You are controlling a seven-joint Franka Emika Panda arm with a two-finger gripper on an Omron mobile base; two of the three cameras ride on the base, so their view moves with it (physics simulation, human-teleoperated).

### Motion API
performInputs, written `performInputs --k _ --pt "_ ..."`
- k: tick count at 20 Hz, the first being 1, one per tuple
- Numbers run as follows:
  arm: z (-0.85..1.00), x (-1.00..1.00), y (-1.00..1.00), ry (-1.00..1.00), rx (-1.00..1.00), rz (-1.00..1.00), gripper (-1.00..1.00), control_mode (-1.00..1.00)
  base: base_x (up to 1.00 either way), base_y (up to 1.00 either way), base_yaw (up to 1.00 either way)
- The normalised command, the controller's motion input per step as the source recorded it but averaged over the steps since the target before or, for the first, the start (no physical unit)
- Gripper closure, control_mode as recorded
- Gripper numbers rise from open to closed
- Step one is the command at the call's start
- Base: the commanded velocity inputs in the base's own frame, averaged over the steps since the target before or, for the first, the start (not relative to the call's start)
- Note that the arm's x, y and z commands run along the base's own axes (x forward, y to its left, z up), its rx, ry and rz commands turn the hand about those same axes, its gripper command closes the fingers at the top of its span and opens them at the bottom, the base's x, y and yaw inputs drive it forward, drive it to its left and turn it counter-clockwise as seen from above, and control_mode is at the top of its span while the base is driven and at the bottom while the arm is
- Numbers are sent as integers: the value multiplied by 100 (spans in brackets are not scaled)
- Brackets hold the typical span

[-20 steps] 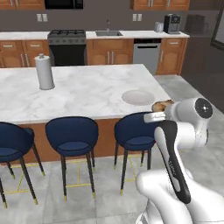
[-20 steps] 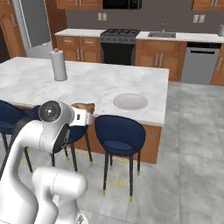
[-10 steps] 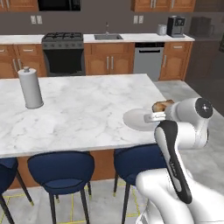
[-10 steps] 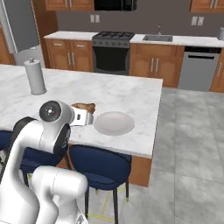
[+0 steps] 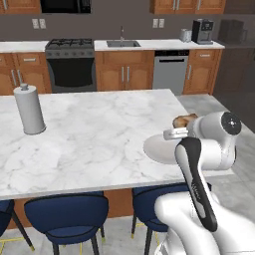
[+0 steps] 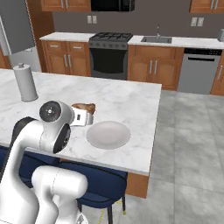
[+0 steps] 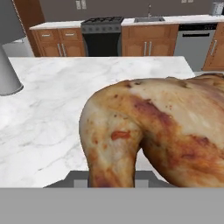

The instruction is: Take the cheese, chicken drumstick, and eggplant from the fridge and place them on the plate on the dining counter to create an appetizer plate.

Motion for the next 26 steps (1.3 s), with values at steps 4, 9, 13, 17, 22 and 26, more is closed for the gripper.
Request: performInputs --k 4,9,13,17,22,26 --pt "0 0 0 0 0 0 100 100 60 -44 0" --pt "-9 60 -57 18 0 0 100 -100 0 0 0" --pt "-22 56 -77 33 1 -2 100 -100 0 0 0" --pt "-32 54 -54 28 0 -1 100 -100 0 0 0" --pt "-49 49 -3 4 0 0 100 -100 0 0 0" --pt "-64 49 0 0 0 0 100 -100 0 0 0"
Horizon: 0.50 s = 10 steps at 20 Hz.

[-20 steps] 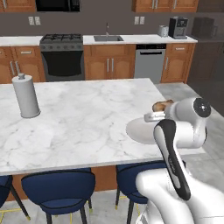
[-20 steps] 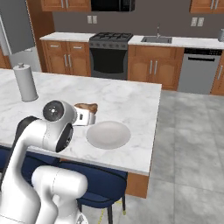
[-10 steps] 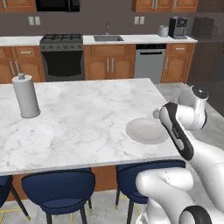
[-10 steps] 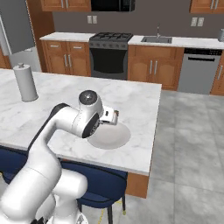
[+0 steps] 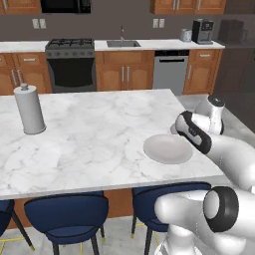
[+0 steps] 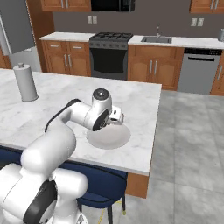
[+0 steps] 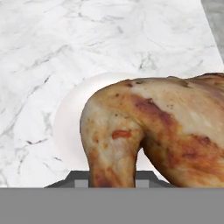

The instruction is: Take the cheese, chicken drumstick, and eggplant from the fridge and place them on the plate on the dining counter to create an appetizer plate.

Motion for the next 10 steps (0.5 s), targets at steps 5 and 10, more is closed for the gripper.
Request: performInputs --k 5,10 --pt "-73 43 0 0 0 0 100 -100 0 0 0" --pt "-56 45 0 0 0 0 100 -100 0 0 0"
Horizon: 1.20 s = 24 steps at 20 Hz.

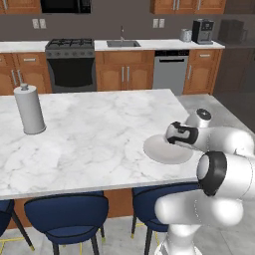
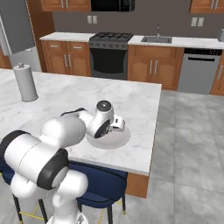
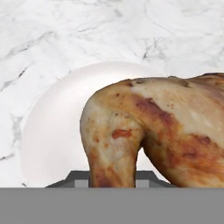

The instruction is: Take the cheese, chicken drumstick, and eggplant from the fridge and place them on the plate on the dining counter to create an appetizer plate.

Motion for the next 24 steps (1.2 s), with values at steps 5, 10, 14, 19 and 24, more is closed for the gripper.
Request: performInputs --k 5,10,14,19,24 --pt "-38 38 2 0 0 0 100 -100 0 0 0" --pt "-25 22 10 0 0 0 100 -100 0 0 0" --pt "-21 17 1 1 0 0 100 -100 0 0 0" --pt "-18 17 0 2 0 0 100 -100 0 0 0" --pt "-12 18 0 2 0 0 100 -100 0 0 0"
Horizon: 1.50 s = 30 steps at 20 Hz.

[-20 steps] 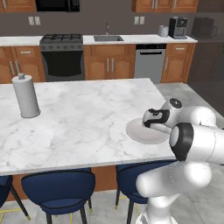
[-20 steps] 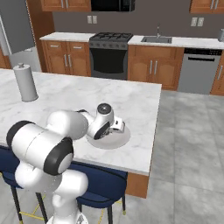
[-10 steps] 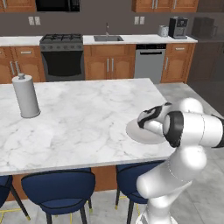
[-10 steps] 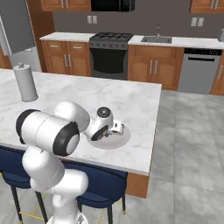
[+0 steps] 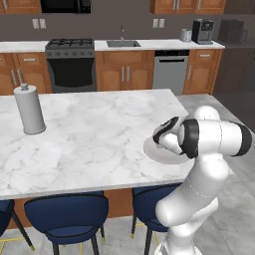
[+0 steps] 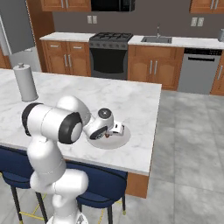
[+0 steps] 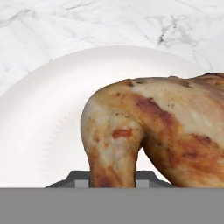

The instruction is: Take the cheese, chicken drumstick, and eggplant from the fridge and place them on the plate on the dining counter to create an appetizer plate.

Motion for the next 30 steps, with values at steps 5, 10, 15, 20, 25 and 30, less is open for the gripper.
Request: performInputs --k 5,10,15,20,25,30 --pt "-3 12 0 1 0 0 -100 -100 0 0 0" --pt "0 -1 0 0 0 0 -100 -100 0 0 0" --pt "2 -8 0 1 0 0 -100 -100 0 0 0" --pt "8 0 0 9 0 0 -100 -100 0 0 0" --pt "-7 2 5 29 0 0 -100 -100 0 0 0" --pt "-28 14 0 44 0 2 -100 -100 0 0 0"
